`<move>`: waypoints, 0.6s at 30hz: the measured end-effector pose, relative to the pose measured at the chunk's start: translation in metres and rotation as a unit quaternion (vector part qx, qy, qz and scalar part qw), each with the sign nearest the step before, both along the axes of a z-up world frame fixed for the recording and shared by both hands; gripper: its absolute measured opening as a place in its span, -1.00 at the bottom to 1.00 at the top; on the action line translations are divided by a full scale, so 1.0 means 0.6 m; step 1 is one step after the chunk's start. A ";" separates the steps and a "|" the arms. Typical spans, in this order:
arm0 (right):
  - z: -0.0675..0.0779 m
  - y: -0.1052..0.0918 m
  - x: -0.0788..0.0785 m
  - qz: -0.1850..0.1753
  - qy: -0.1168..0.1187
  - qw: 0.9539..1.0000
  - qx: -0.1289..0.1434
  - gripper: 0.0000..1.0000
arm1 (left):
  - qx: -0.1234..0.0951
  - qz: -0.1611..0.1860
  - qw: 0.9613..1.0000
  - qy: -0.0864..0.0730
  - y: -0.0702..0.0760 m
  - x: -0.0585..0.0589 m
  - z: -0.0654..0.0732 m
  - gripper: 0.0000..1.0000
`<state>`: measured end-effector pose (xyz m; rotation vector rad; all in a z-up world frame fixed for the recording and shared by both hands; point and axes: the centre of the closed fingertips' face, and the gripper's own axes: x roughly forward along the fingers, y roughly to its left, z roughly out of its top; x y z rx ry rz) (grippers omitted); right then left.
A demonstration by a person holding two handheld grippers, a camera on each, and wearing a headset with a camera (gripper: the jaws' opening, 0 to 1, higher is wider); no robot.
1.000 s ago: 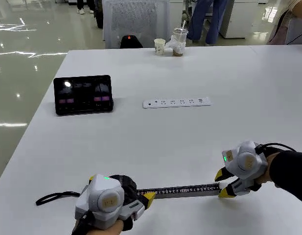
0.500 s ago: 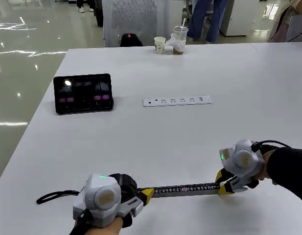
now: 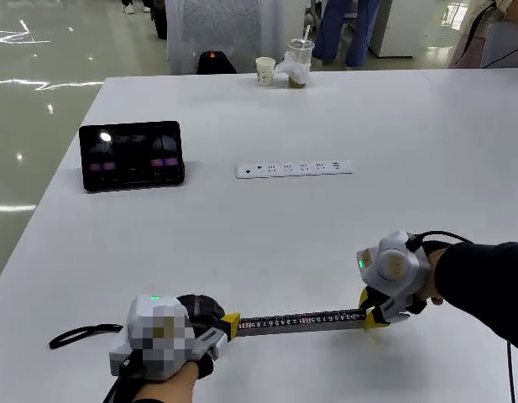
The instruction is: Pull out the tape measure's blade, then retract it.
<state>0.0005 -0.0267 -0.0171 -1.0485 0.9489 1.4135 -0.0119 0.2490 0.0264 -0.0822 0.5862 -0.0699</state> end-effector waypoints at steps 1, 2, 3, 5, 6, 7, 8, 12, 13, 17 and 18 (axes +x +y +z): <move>0.000 0.000 0.000 -0.002 0.001 1.000 -0.001 -0.77 | 0.000 0.004 1.000 0.002 0.001 0.001 -0.002 0.54; 0.000 0.000 0.000 -0.002 0.001 1.000 -0.003 -0.77 | 0.000 0.009 1.000 0.005 0.003 0.002 -0.006 0.51; 0.000 0.000 0.000 -0.003 0.001 1.000 -0.004 -0.77 | -0.001 0.012 1.000 0.007 0.003 0.002 -0.008 0.48; -0.001 0.001 0.000 -0.002 0.000 1.000 -0.009 -0.77 | -0.003 0.015 1.000 0.012 0.002 0.000 -0.011 0.39; -0.001 0.000 0.001 -0.003 -0.001 1.000 -0.011 -0.77 | -0.004 0.014 1.000 0.014 0.000 -0.001 -0.012 0.36; -0.001 0.000 0.001 -0.004 -0.001 1.000 -0.012 -0.77 | -0.002 0.008 1.000 0.016 -0.006 -0.004 -0.013 0.34; 0.001 0.001 0.000 -0.004 -0.001 1.000 -0.014 -0.77 | 0.001 0.004 1.000 0.015 -0.008 -0.005 -0.012 0.30; -0.001 0.000 0.001 -0.005 -0.001 1.000 -0.016 -0.76 | -0.009 0.012 1.000 0.019 -0.007 -0.003 -0.010 0.21; 0.000 0.000 0.001 -0.006 0.000 1.000 -0.016 -0.76 | -0.012 0.015 1.000 0.020 -0.005 -0.002 -0.010 0.20; 0.000 0.000 0.001 -0.015 0.000 1.000 -0.016 -0.76 | -0.012 0.012 1.000 0.024 -0.007 -0.003 -0.011 0.19; 0.000 0.000 0.001 -0.015 0.000 1.000 -0.016 -0.76 | -0.012 0.011 1.000 0.026 -0.007 -0.003 -0.011 0.19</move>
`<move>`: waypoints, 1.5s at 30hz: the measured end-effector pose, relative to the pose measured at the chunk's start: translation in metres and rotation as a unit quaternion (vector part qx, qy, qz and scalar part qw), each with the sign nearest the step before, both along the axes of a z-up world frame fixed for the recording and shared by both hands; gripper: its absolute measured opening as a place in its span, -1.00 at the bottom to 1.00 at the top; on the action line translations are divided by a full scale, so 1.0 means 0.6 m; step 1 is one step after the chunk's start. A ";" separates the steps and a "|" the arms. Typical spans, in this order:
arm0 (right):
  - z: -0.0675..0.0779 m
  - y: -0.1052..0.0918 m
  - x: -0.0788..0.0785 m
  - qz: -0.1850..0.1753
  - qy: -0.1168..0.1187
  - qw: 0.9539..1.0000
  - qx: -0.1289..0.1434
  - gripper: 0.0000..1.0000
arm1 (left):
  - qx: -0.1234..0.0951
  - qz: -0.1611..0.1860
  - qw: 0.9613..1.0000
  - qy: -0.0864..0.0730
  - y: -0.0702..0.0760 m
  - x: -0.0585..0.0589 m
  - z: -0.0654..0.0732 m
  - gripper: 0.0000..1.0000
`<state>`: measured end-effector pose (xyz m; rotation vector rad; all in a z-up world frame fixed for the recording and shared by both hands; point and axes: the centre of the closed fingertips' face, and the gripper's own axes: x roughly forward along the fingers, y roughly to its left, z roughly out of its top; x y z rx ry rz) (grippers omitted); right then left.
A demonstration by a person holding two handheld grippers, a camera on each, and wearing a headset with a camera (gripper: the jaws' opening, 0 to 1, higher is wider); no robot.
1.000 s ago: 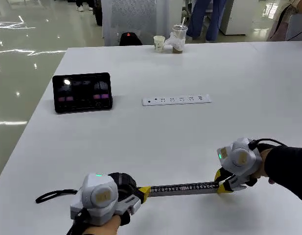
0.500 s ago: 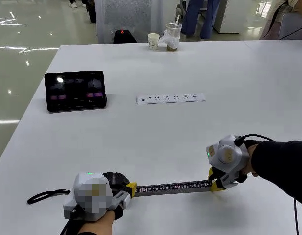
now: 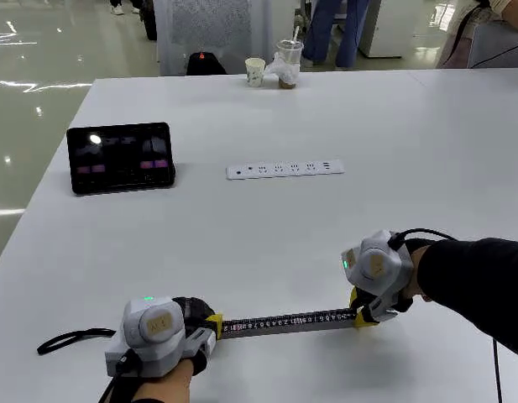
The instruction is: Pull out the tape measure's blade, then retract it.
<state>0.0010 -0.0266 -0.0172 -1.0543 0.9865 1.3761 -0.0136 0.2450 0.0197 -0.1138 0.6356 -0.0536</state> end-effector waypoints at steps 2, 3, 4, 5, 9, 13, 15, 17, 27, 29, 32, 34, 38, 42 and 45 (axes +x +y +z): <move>0.000 0.000 0.000 0.000 -0.001 1.000 -0.001 -0.76 | 0.003 -0.004 1.000 0.003 0.000 0.000 -0.001 0.19; 0.000 0.000 0.001 -0.001 -0.001 1.000 -0.002 -0.76 | 0.004 -0.004 1.000 0.004 0.000 0.000 -0.002 0.19; 0.000 0.001 0.000 -0.001 0.000 1.000 -0.003 -0.76 | 0.006 -0.006 1.000 0.005 0.000 0.000 -0.002 0.18; 0.000 0.001 0.000 0.001 -0.001 1.000 -0.004 -0.76 | 0.006 -0.007 1.000 0.006 0.000 0.000 -0.002 0.18; 0.000 0.000 0.000 -0.005 -0.002 1.000 -0.004 -0.76 | 0.012 -0.012 1.000 0.010 0.000 0.000 -0.003 0.17; 0.001 0.005 -0.003 -0.010 -0.006 1.000 -0.006 -0.76 | 0.015 -0.015 1.000 0.012 0.000 -0.002 -0.004 0.16; -0.001 0.007 -0.002 -0.008 -0.005 1.000 -0.013 -0.76 | 0.015 -0.015 1.000 0.012 0.000 -0.001 -0.004 0.16; -0.001 0.007 -0.001 -0.009 -0.004 1.000 -0.016 -0.76 | 0.015 -0.015 1.000 0.012 0.000 -0.001 -0.004 0.16; -0.001 0.013 -0.002 -0.021 -0.003 1.000 -0.012 -0.77 | 0.017 -0.018 1.000 0.013 0.000 -0.003 -0.004 0.16; 0.000 0.015 -0.002 -0.024 -0.003 1.000 -0.012 -0.77 | 0.017 -0.019 1.000 0.013 0.000 -0.003 -0.004 0.16; -0.001 0.018 -0.003 -0.023 -0.002 1.000 -0.014 -0.77 | 0.018 -0.021 1.000 0.014 -0.001 -0.003 -0.005 0.16; 0.000 0.020 -0.004 -0.022 -0.002 1.000 -0.015 -0.78 | 0.019 -0.022 0.999 0.015 -0.001 -0.003 -0.005 0.16; 0.000 0.023 -0.004 -0.024 -0.001 1.000 -0.014 -0.78 | 0.033 -0.033 0.999 0.019 -0.001 -0.004 -0.008 0.16; -0.002 0.026 -0.004 -0.024 -0.002 1.000 -0.011 -0.77 | 0.040 -0.038 0.998 0.025 -0.001 -0.006 -0.012 0.14; -0.002 0.026 -0.004 -0.026 -0.001 1.000 -0.012 -0.77 | 0.042 -0.038 0.998 0.026 0.000 -0.006 -0.012 0.13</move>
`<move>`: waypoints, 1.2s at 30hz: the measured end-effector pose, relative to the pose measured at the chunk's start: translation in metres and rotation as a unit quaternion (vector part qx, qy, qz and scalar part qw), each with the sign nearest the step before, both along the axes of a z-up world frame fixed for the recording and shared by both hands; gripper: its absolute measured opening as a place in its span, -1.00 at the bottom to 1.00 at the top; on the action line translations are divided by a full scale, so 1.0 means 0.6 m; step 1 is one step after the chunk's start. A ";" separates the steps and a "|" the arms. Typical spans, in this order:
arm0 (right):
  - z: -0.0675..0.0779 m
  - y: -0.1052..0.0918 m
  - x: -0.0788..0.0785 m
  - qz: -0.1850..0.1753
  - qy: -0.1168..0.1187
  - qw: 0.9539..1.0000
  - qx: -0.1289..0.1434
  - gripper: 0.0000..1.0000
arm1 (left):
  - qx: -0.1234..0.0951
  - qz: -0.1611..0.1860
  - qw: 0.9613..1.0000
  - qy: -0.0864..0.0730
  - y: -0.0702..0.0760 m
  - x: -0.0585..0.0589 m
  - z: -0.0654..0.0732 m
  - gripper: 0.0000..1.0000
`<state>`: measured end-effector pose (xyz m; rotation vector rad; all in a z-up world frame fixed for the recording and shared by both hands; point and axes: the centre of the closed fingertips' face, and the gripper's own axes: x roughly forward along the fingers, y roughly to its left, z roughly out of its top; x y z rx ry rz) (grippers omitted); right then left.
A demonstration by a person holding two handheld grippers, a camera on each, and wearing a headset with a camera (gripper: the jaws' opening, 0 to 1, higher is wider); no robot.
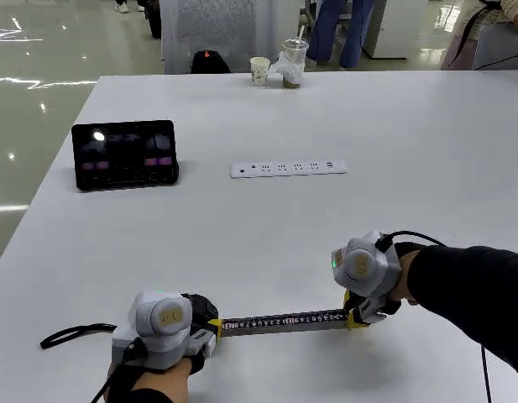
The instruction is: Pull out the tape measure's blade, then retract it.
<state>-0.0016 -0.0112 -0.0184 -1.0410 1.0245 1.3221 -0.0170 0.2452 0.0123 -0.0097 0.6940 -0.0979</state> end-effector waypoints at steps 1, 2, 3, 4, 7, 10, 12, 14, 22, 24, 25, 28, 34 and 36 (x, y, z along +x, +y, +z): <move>0.000 0.000 0.000 -0.001 0.000 1.000 0.000 -0.78 | -0.001 0.000 1.000 -0.001 0.000 0.000 0.000 0.13; 0.000 0.000 0.001 -0.003 0.001 1.000 0.001 -0.78 | -0.002 0.000 1.000 -0.002 0.000 0.000 0.000 0.13; 0.001 0.000 0.000 -0.003 0.001 1.000 0.001 -0.78 | -0.002 0.000 1.000 -0.002 0.000 0.000 0.000 0.13; 0.001 0.000 0.000 -0.005 0.002 1.000 0.001 -0.78 | -0.002 0.000 1.000 -0.001 0.000 0.000 0.000 0.13; 0.002 0.000 -0.001 -0.006 0.002 1.000 0.000 -0.78 | -0.003 0.001 1.000 -0.002 0.000 0.000 0.001 0.13; 0.001 0.001 0.001 -0.005 0.002 1.000 -0.001 -0.78 | -0.004 0.001 1.000 -0.002 0.000 -0.001 0.001 0.13; 0.000 0.000 0.001 -0.006 0.003 1.000 -0.002 -0.78 | -0.007 0.001 1.000 -0.002 0.000 -0.001 0.001 0.13; 0.001 0.001 0.000 -0.006 0.003 1.000 -0.002 -0.78 | -0.009 0.004 1.000 -0.001 0.000 -0.001 0.001 0.14; 0.002 0.001 0.000 -0.005 0.003 1.000 -0.007 -0.78 | -0.009 0.012 1.000 0.016 -0.001 0.000 -0.002 0.18; 0.001 0.000 0.000 -0.006 0.004 1.000 -0.006 -0.78 | -0.029 0.022 0.999 0.012 -0.005 0.001 0.003 0.21; 0.001 0.001 0.000 -0.006 0.004 1.000 -0.006 -0.78 | -0.042 0.029 0.999 0.005 -0.008 0.005 0.007 0.26; 0.002 0.001 -0.001 -0.007 0.005 1.000 -0.007 -0.78 | -0.035 0.029 0.999 0.004 -0.008 0.012 0.019 0.32; 0.000 0.001 0.000 -0.006 0.004 1.000 -0.010 -0.78 | -0.014 0.021 0.999 0.020 -0.004 0.011 0.007 0.18; 0.000 0.001 0.001 -0.009 0.004 1.000 -0.010 -0.78 | -0.012 0.017 1.000 0.020 -0.003 0.011 0.007 0.17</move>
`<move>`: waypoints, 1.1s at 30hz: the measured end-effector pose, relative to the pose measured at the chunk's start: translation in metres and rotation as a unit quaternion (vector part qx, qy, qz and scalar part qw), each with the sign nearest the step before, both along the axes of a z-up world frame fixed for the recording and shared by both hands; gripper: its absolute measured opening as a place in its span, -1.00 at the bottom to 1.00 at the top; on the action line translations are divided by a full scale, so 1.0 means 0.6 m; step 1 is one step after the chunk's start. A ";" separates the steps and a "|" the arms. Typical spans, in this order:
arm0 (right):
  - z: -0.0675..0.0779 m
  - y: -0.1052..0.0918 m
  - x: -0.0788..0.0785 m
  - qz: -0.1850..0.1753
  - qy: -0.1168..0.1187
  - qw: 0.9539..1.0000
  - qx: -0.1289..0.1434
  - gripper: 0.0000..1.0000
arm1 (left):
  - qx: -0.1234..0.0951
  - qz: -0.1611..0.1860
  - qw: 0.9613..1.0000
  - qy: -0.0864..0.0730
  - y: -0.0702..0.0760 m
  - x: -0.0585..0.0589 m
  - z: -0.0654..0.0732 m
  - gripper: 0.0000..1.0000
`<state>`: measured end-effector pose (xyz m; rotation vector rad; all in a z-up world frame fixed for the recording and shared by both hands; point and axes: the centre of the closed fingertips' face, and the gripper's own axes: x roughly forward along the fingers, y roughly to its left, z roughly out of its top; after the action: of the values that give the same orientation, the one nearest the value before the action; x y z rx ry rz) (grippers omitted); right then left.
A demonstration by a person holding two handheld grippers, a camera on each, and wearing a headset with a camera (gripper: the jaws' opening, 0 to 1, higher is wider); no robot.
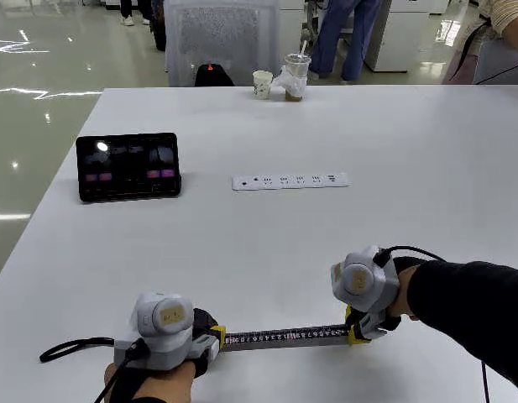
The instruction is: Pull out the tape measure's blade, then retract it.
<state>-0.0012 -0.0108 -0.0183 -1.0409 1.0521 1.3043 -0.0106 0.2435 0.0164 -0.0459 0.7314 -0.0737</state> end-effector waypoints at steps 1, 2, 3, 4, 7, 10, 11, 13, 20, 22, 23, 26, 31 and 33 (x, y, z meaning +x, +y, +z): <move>0.000 0.001 0.000 -0.004 0.000 1.000 0.002 -0.78 | 0.004 -0.004 1.000 -0.001 -0.002 0.001 -0.001 0.16; 0.000 0.003 0.000 -0.010 0.001 1.000 0.005 -0.78 | 0.005 -0.005 1.000 -0.002 0.000 0.001 -0.001 0.15; 0.000 0.003 0.001 -0.009 0.001 1.000 0.003 -0.78 | 0.002 -0.002 1.000 -0.002 0.001 0.003 -0.001 0.15; 0.000 0.004 0.000 -0.005 -0.001 1.000 0.003 -0.78 | 0.001 -0.002 1.000 -0.002 0.002 0.003 0.000 0.15; 0.001 0.006 -0.002 -0.006 -0.001 1.000 0.001 -0.78 | -0.002 -0.001 1.000 -0.001 0.002 0.003 0.001 0.16; 0.001 0.010 -0.002 -0.010 0.001 1.000 0.001 -0.78 | -0.002 -0.002 1.000 -0.001 0.002 0.002 0.001 0.16; 0.000 0.014 -0.001 -0.020 0.004 1.000 0.001 -0.78 | -0.002 -0.002 1.000 -0.001 0.002 0.002 0.001 0.16; 0.000 0.018 -0.002 -0.017 0.004 1.000 -0.003 -0.78 | -0.003 -0.002 1.000 -0.001 0.002 0.002 0.001 0.16; 0.000 0.023 -0.003 0.003 0.003 1.000 -0.009 -0.77 | -0.003 -0.006 1.000 -0.002 0.002 -0.001 0.003 0.16; 0.000 0.025 -0.003 0.001 0.004 1.000 -0.004 -0.77 | -0.003 -0.006 1.000 -0.002 0.002 -0.001 0.003 0.16; 0.002 0.026 -0.004 0.000 0.004 1.000 -0.001 -0.77 | -0.003 -0.006 1.000 -0.002 0.002 -0.001 0.003 0.16; 0.002 0.028 -0.004 0.000 0.004 1.000 0.008 -0.77 | -0.004 -0.007 1.000 -0.001 0.002 -0.001 0.003 0.16; 0.002 0.033 -0.005 0.016 0.001 1.000 0.021 -0.77 | -0.004 -0.008 1.000 -0.002 0.002 -0.001 0.003 0.17; 0.001 0.035 -0.004 0.015 0.002 1.000 0.026 -0.77 | -0.004 -0.009 1.000 -0.002 0.002 -0.001 0.003 0.17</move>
<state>-0.0038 0.0101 -0.0175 -1.0203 1.0036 1.3516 -0.0113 0.2449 0.0180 -0.0464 0.7285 -0.0934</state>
